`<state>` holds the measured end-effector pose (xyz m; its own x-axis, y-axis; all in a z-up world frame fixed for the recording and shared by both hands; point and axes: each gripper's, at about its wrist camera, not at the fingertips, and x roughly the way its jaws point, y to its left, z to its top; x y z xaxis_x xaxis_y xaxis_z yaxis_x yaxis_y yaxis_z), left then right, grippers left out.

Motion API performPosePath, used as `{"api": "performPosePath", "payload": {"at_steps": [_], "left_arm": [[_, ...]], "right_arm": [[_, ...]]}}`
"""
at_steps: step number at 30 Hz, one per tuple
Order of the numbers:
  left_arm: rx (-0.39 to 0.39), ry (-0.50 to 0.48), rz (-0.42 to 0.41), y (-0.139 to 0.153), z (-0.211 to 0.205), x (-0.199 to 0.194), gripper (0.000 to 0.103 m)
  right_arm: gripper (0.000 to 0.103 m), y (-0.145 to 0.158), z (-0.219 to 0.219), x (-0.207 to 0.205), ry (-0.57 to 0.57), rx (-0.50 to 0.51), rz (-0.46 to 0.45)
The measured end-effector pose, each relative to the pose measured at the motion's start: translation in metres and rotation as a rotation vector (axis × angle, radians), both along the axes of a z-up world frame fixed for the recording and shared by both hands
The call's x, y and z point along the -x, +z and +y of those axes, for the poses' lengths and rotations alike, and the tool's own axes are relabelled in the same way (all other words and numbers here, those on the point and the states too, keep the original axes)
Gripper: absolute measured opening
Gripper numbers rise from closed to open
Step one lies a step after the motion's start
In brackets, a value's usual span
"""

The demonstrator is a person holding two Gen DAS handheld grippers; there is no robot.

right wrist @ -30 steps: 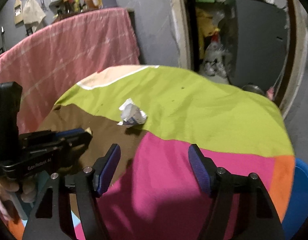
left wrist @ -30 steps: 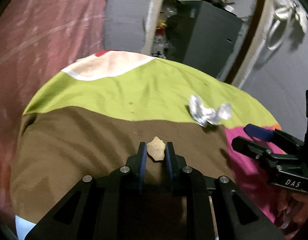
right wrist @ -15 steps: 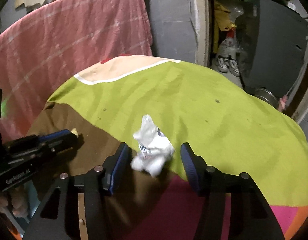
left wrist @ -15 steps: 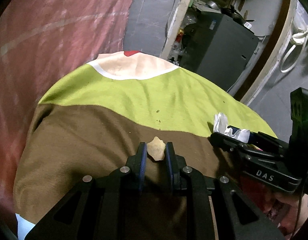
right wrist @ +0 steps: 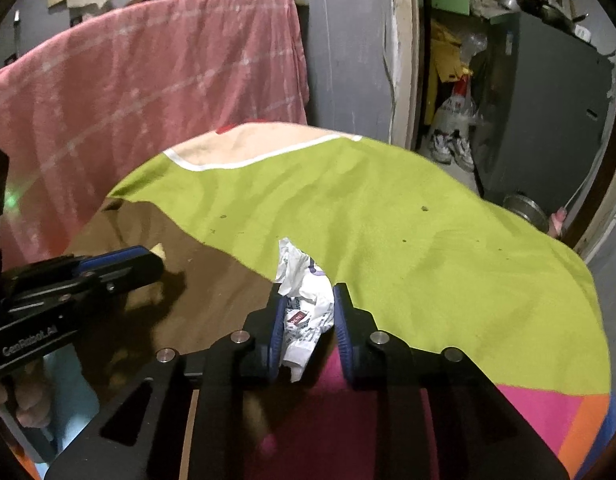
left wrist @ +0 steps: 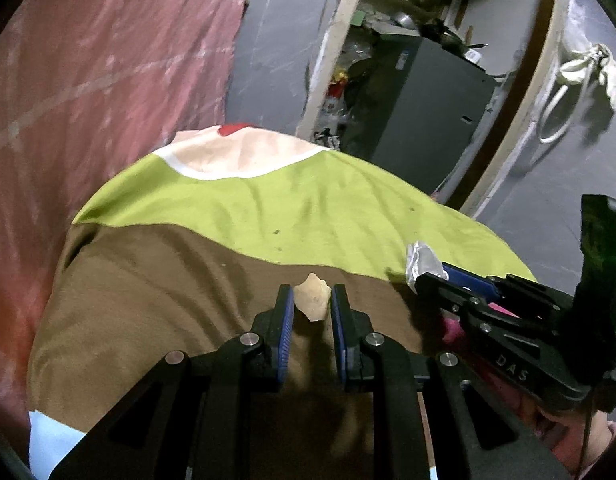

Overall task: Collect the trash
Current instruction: 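Carry the tan scrap and white wrapper over the blue basin with both tools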

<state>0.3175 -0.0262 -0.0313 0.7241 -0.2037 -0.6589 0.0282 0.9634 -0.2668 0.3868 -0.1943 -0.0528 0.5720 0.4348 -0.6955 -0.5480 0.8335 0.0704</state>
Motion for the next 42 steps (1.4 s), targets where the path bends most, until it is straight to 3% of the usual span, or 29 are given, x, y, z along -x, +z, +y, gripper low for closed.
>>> {"api": "performPosePath", "payload": {"at_steps": [8,26,34,42], "left_arm": [[-0.008,-0.036,-0.130,0.027,-0.026,0.023,0.015],[0.044,-0.098,-0.485,0.102,-0.098,0.070,0.015],[0.048,-0.161,-0.606,0.123,-0.153,0.095,0.015],[0.068,-0.218,-0.705,0.125,-0.215,0.116,0.015]], "right_arm": [[0.021,0.033,-0.033,0.043,-0.065,-0.101,-0.135],[0.021,0.130,-0.128,0.141,-0.283,-0.235,-0.572],[0.021,0.144,-0.177,0.178,-0.421,-0.220,-0.716],[0.021,0.134,-0.225,0.206,-0.571,-0.152,-0.832]]}}
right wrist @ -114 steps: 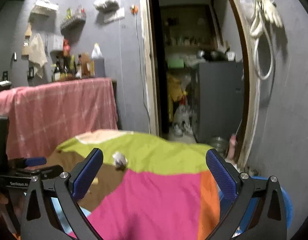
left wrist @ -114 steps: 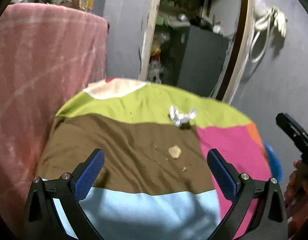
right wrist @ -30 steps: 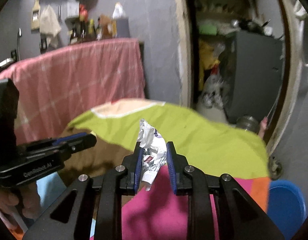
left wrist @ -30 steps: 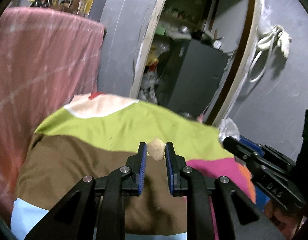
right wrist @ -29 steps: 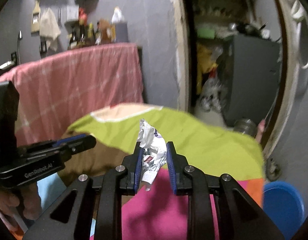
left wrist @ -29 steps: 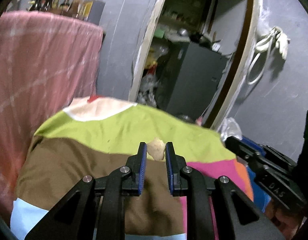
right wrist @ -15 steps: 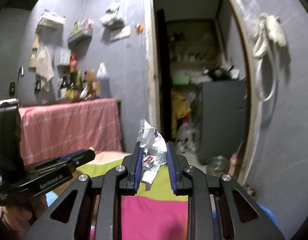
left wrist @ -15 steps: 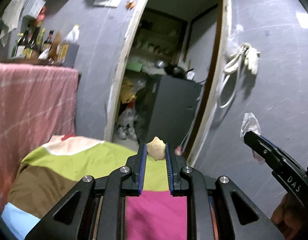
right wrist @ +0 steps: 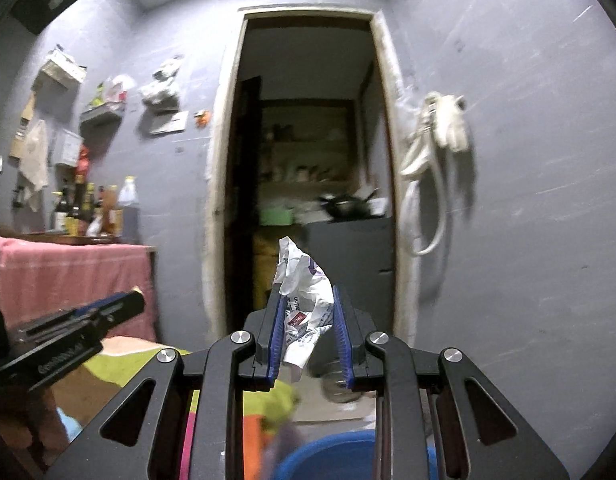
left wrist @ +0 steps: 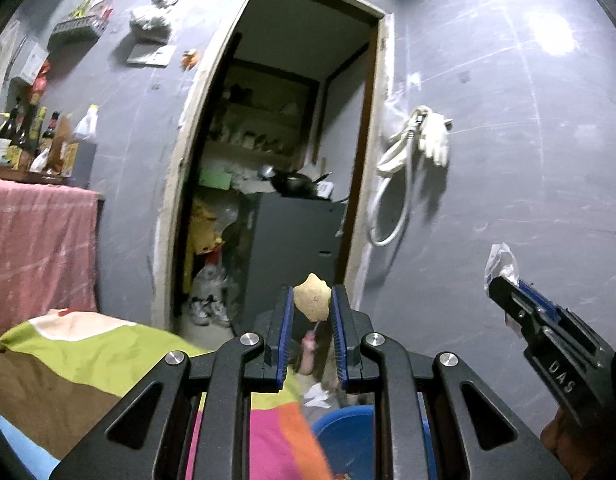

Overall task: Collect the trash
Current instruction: 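Carry the tan scrap and white wrapper over the blue basin with both tools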

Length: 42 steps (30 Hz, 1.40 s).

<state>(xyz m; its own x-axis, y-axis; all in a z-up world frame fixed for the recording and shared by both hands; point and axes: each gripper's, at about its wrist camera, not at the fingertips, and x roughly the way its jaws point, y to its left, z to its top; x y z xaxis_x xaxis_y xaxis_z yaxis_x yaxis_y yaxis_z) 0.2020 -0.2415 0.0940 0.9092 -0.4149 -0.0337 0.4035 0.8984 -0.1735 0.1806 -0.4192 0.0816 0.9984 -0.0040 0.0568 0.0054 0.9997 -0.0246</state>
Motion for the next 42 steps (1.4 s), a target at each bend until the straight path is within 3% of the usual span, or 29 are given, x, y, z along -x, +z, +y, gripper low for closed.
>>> {"api": "performPosePath", "payload": {"at_steps": [8,18,29,42], "left_arm": [[-0.028,-0.063,0.014,-0.013,-0.051,-0.007,0.015],[-0.095,-0.092,0.095,-0.044,-0.092,-0.025,0.015],[-0.127,-0.102,0.241,-0.078,-0.108,-0.048,0.015],[-0.154,-0.107,0.337,-0.106,-0.115,-0.065,0.015]], "right_arm": [[0.021,-0.023,-0.045,0.005,-0.093,-0.038,0.014],[0.021,-0.055,-0.083,0.002,-0.114,-0.093,0.113],[0.022,-0.083,-0.094,-0.017,-0.104,-0.140,0.244],[0.023,-0.091,-0.098,-0.031,-0.094,-0.164,0.298]]}}
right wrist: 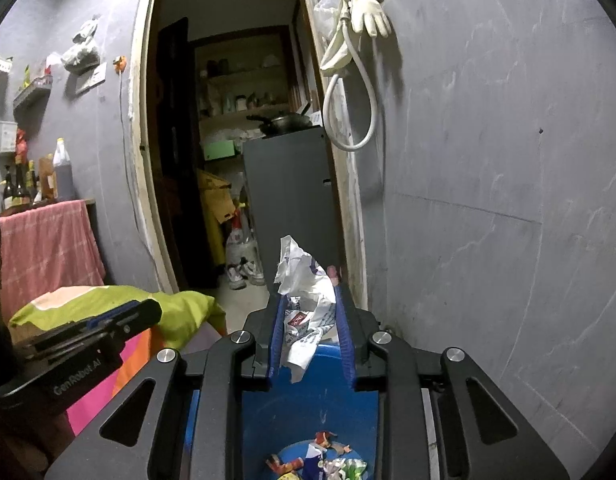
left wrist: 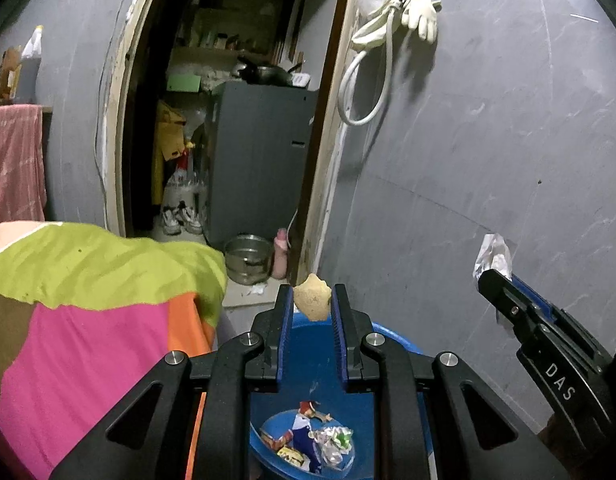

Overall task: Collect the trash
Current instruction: 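Carry the tan scrap and white wrapper over the blue basin with both tools, then open both tools to drop the scrap and wrapper into the basin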

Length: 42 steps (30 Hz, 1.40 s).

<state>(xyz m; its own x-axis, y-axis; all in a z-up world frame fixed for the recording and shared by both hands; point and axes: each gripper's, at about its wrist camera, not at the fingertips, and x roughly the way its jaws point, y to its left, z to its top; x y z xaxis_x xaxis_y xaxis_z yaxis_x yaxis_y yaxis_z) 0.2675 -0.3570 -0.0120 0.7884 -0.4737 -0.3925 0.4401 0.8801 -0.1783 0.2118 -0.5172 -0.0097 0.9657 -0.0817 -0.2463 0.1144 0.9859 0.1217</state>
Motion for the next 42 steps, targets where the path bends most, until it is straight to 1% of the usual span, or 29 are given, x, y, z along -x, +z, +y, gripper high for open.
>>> {"api": "performPosePath", "payload": {"at_steps": [11,19,27,32,33,37,38,39,40,42], "left_arm": [[-0.034,0.002,0.081,-0.026,-0.003,-0.014,0.015],[-0.026,0.010,0.142,-0.036,0.000,-0.026,0.016],[-0.010,0.006,0.202,-0.041,0.001,-0.035,0.016],[0.002,-0.015,0.223,-0.042,0.001,-0.039,0.016],[0.003,-0.020,0.226,-0.042,0.001,-0.039,0.016],[0.002,-0.027,0.229,-0.042,0.001,-0.040,0.017],[0.005,-0.030,0.232,-0.042,0.001,-0.040,0.022],[0.012,-0.031,0.234,-0.042,0.000,-0.039,0.030],[0.020,-0.031,0.233,-0.041,0.001,-0.039,0.033],[0.030,-0.027,0.225,-0.039,0.003,-0.038,0.033]], "right_arm": [[0.023,-0.018,-0.003,-0.010,0.008,-0.016,0.087],[0.024,-0.022,-0.004,-0.017,0.019,-0.028,0.121],[0.031,-0.025,-0.007,-0.020,0.024,-0.031,0.143],[0.033,-0.024,-0.010,-0.020,0.018,-0.042,0.142],[0.036,-0.024,-0.011,-0.020,0.014,-0.043,0.140],[0.042,-0.023,-0.012,-0.019,0.004,-0.032,0.128],[0.046,-0.023,-0.012,-0.019,0.002,-0.030,0.127],[0.050,-0.023,-0.012,-0.018,0.001,-0.030,0.125],[0.052,-0.023,-0.013,-0.017,0.000,-0.031,0.121],[0.054,-0.022,-0.014,-0.016,-0.007,-0.025,0.117]]}}
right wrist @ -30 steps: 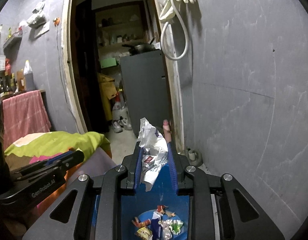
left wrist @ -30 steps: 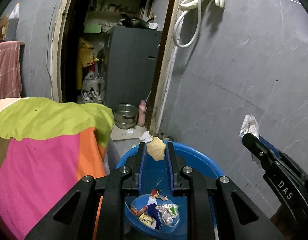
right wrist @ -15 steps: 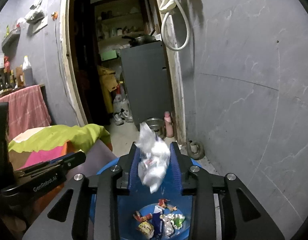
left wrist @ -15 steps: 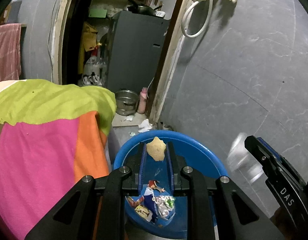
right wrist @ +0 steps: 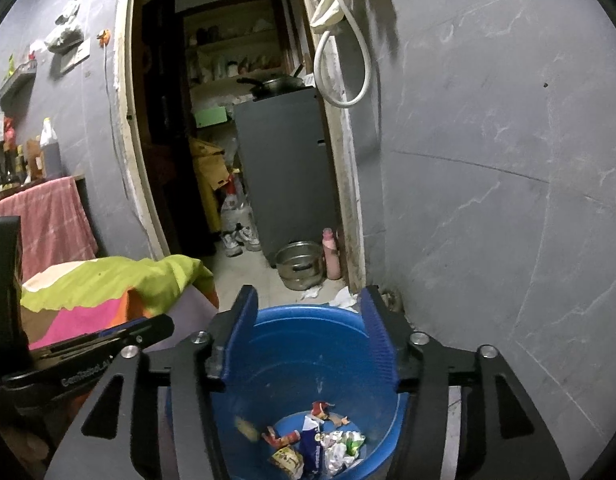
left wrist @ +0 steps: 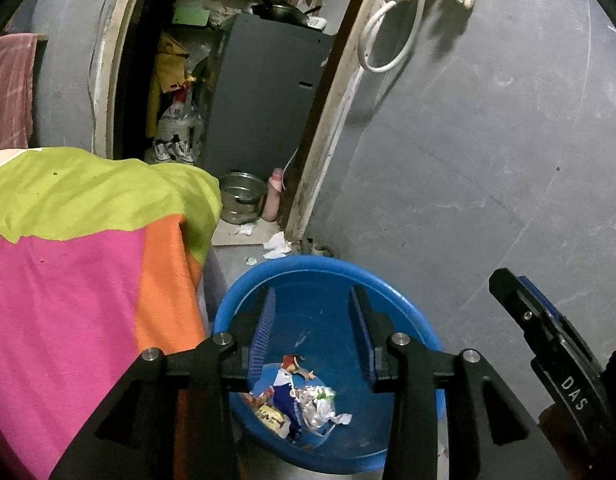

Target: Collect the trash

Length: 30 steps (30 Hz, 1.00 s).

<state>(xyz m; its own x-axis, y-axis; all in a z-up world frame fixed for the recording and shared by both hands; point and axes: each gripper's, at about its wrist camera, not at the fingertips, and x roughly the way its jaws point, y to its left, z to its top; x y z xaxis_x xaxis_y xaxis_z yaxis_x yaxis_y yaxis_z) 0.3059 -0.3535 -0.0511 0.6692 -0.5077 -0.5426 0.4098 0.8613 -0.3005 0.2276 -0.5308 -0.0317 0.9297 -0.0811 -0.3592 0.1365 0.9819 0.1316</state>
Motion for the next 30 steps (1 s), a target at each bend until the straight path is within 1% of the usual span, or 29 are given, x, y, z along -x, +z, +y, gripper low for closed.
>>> {"api": "performPosePath", "payload": {"at_steps": [2,5,8,11,13,14,15,16,18,20,21,24,27,30], "left_arm": [[0.001,0.003,-0.006,0.002,0.001,0.002,0.033],[0.005,0.018,-0.028,0.010,0.006,0.004,0.033],[0.014,0.032,-0.046,0.018,0.011,0.007,0.042],[0.016,0.042,-0.058,0.025,0.017,0.009,0.045],[0.011,0.049,-0.065,0.031,0.022,0.010,0.052],[0.013,0.056,-0.070,0.034,0.026,0.012,0.060],[0.019,0.063,-0.077,0.037,0.029,0.014,0.065],[0.023,0.068,-0.083,0.039,0.031,0.016,0.067],[0.021,0.073,-0.093,0.044,0.036,0.020,0.074],[0.020,0.078,-0.113,0.049,0.041,0.025,0.077],[0.017,0.082,-0.126,0.051,0.043,0.028,0.082],[0.006,0.102,-0.179,0.057,0.047,0.038,0.091],[0.005,0.118,-0.211,0.060,0.055,0.047,0.095],[0.023,0.139,-0.226,0.063,0.062,0.052,0.100]], "right_arm": [[0.057,0.001,-0.001,0.002,-0.011,0.011,-0.008],[0.068,0.004,-0.002,0.007,-0.024,0.007,-0.034],[0.072,0.007,-0.002,0.010,-0.035,0.013,-0.053],[0.077,0.011,-0.001,0.013,-0.044,0.022,-0.075],[0.079,0.012,0.001,0.015,-0.045,0.026,-0.086],[0.082,0.013,0.001,0.015,-0.046,0.027,-0.091],[0.085,0.014,0.002,0.016,-0.047,0.028,-0.095],[0.088,0.015,0.003,0.017,-0.049,0.027,-0.101],[0.095,0.017,0.005,0.019,-0.059,0.026,-0.113],[0.100,0.019,0.006,0.021,-0.062,0.019,-0.125],[0.102,0.020,0.007,0.022,-0.061,0.017,-0.129],[0.103,0.024,0.010,0.026,-0.058,0.027,-0.149],[0.103,0.029,0.015,0.031,-0.057,0.041,-0.168],[0.103,0.034,0.019,0.039,-0.056,0.043,-0.187]]}}
